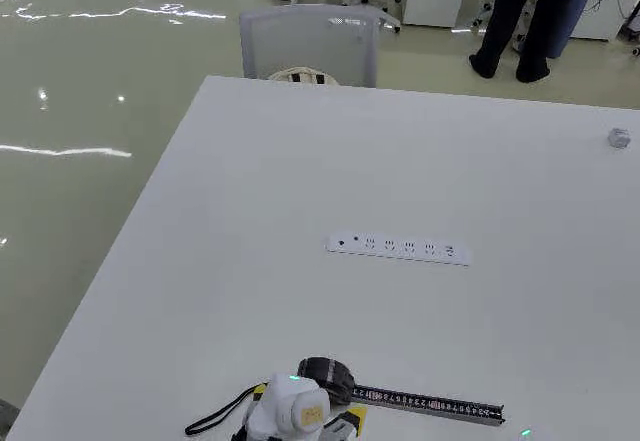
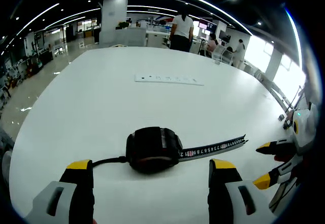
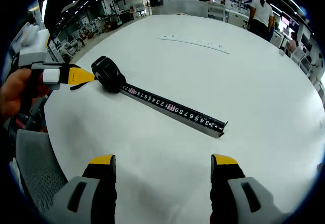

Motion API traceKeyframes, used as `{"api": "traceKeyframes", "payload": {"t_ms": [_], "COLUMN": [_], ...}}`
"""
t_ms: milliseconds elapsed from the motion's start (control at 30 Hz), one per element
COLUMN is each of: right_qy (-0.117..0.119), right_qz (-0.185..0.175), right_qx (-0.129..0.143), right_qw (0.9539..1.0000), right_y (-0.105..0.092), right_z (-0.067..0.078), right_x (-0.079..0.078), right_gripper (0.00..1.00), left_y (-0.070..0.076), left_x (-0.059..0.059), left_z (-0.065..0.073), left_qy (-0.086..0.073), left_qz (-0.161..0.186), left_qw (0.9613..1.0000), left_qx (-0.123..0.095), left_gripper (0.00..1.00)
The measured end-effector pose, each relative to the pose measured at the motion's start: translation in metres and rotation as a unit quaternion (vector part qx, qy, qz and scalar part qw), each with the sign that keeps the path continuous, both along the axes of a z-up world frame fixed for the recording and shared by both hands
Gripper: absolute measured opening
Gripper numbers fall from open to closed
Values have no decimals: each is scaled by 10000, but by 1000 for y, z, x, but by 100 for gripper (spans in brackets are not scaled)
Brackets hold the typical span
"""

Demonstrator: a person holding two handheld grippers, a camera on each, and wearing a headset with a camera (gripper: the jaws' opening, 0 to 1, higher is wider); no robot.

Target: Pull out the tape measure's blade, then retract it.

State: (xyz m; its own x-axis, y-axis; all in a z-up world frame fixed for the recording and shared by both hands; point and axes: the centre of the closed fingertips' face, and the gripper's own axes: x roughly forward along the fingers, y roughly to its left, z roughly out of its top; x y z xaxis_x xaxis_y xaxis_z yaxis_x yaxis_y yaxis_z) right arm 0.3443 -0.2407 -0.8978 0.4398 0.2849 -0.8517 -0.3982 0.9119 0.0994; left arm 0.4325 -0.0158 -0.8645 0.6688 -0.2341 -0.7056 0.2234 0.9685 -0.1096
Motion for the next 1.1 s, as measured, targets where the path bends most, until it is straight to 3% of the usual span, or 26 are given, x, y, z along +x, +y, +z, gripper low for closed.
{"api": "traceKeyframes", "payload": {"t_ms": [1100], "right_qy": [169], "right_qz": [523], "right_qx": [-396], "right_qw": [9977], "right_y": [-29], "right_z": [-24], "right_x": [30], "right_gripper": [71], "left_y": [-10], "left_x": [21], "left_z": [-22], "left_qy": [165], "left_qz": [114], "left_qw": [9998], "left_qx": [75], "left_gripper": [84]}}
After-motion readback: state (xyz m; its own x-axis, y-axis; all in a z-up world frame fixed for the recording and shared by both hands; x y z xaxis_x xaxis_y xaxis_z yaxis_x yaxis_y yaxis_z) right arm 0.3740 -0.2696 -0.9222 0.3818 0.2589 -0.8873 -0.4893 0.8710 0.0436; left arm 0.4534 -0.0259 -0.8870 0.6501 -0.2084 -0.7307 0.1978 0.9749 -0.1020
